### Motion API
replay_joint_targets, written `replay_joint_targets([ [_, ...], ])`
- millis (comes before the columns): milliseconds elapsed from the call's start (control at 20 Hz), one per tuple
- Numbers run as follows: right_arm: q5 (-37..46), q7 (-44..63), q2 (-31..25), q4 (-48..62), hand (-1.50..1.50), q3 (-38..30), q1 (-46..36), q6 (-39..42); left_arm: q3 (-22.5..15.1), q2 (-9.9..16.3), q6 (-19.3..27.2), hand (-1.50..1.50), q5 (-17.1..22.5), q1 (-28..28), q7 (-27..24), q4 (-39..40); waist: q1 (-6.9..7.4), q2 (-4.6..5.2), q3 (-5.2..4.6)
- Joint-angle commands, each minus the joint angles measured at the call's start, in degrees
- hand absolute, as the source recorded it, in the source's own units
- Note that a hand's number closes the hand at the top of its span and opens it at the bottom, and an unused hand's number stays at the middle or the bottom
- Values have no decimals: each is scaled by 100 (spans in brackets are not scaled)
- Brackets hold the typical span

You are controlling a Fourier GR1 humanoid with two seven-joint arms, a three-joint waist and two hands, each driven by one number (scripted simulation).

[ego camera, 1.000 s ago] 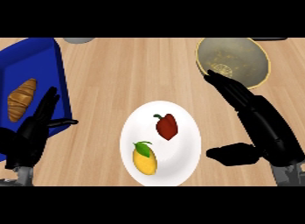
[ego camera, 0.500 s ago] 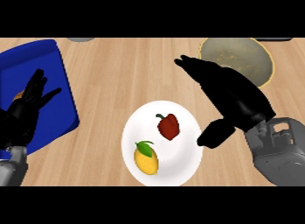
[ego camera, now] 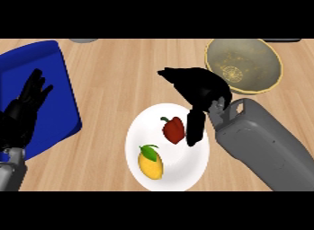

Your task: Pick the bell pepper from the plate and place it in the bowl

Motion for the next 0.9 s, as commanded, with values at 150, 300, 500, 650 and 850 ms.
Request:
replay_joint_targets([
  [150,-109,133,218,702,-150,160,14,1005,291,99,-218,0,91,-65,45,-7,-45,-10,2],
  [300,261,334,734,1258,-150,331,-192,884,179,-188,-64,0,-158,-65,-239,273,-29,2,1],
  [500,897,-118,367,551,-150,482,324,767,379,21,-309,0,-36,240,143,-276,-52,-24,6],
  [650,1554,-851,310,846,-150,583,212,195,224,-214,-201,0,-275,46,-19,62,-60,-7,7],
  [850,2067,-896,657,1087,-150,535,352,91,440,-204,-363,0,-223,210,59,-209,-50,-12,5],
])
